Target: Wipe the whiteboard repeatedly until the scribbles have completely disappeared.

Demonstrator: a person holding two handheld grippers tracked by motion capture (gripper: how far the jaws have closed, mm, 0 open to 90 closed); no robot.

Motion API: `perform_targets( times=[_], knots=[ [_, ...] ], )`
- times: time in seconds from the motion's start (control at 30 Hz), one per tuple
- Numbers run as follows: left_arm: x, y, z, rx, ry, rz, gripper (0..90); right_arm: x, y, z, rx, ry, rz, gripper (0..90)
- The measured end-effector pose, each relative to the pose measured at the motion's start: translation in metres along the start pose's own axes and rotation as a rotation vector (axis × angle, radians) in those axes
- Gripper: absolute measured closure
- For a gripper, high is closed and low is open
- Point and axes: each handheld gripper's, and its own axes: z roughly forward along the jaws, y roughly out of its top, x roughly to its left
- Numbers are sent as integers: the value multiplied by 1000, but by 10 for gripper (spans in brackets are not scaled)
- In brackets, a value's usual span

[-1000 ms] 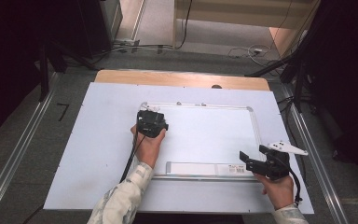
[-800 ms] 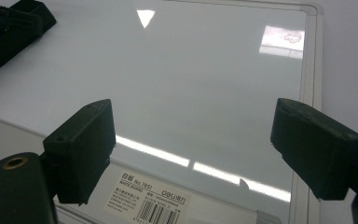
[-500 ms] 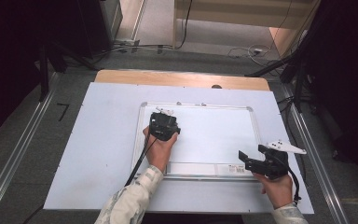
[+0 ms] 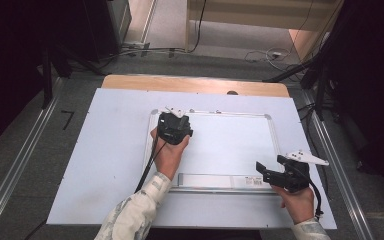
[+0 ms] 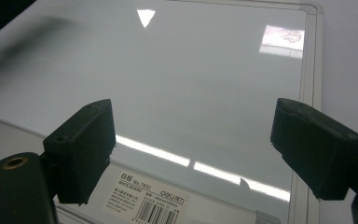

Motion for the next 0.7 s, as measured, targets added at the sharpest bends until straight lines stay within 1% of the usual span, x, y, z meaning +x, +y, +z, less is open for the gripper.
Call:
perform_targets(
  times=[0.1, 0.2, 0.3, 0.43, 0.53, 0.7],
  knots=[
    [1, -1, -2, 10, -4, -4, 416, 0, 0, -1, 0, -2, 0, 126],
    [2, -3, -2, 19, -16, -20, 416, 1, 0, -2, -3, -3, -1, 126],
    [3, -5, -5, 13, -35, -33, 415, 0, 0, -1, -2, -3, -1, 126],
    [3, -7, -12, -3, -51, -34, 415, 0, 0, 0, 0, -3, 2, 126],
    [3, -8, -17, -13, -56, -34, 415, 1, 0, 0, 3, -2, -3, 126],
    [4, -11, -22, -13, -61, -32, 415, 1, 0, 1, 3, -3, -2, 126]
  ],
)
